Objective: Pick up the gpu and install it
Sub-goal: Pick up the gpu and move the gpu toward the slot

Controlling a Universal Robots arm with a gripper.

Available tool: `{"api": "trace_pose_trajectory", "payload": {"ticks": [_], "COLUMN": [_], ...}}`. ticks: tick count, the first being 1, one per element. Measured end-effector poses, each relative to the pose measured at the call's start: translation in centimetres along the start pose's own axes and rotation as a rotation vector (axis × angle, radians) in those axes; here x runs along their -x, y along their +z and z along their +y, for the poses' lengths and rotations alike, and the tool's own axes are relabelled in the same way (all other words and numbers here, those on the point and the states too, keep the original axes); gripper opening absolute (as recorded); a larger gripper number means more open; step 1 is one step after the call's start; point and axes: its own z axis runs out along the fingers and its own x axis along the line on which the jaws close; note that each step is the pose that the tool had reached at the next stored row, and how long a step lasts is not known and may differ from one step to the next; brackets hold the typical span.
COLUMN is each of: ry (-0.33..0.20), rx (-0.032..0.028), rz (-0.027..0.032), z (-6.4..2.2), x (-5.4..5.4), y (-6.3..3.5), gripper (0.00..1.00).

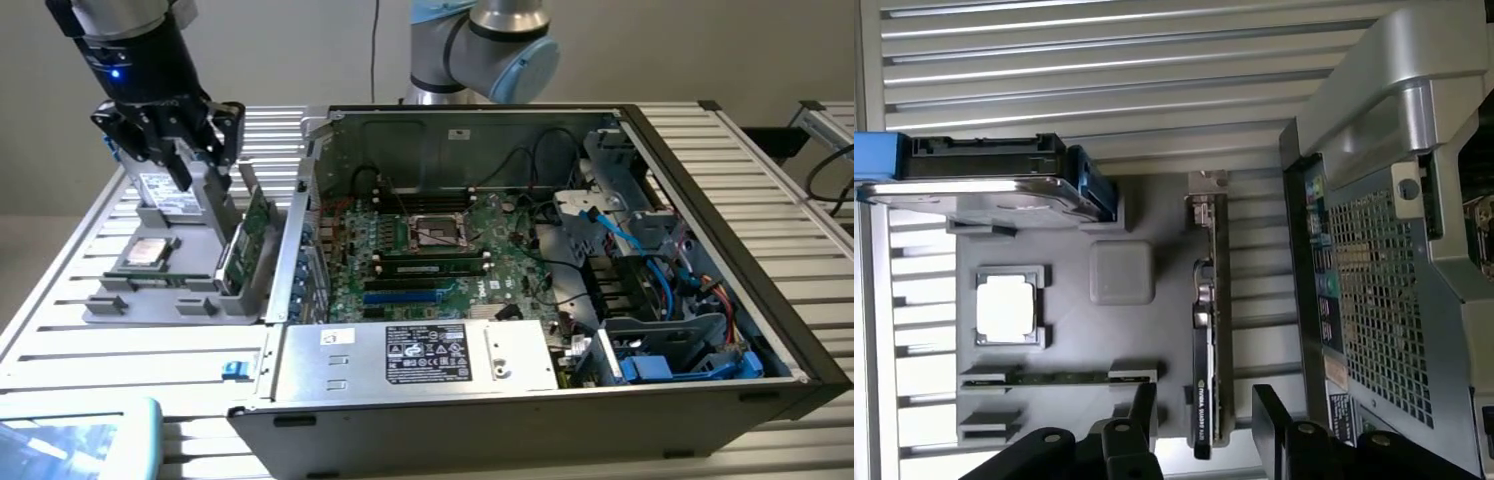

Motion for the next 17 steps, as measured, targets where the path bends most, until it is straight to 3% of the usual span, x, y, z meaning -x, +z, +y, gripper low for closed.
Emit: {"api": "trace_pose_trajectory", "payload": {"ticks": [4, 7, 15, 17], "ry": [0.000, 0.000, 0.001, 0.001], "rx": [0.0091, 0.0203, 0.0241, 0.0311], "rz": [0.0007, 0.0018, 0.0020, 0.0021], "z": [-0.67, -1.03, -1.09, -1.11], "x": [0.0, 0.1, 0.0, 0.0], "y": [0.68, 1.13, 2.55, 2.78], "gripper": [0.51, 0.51, 0.51, 0.51]}}
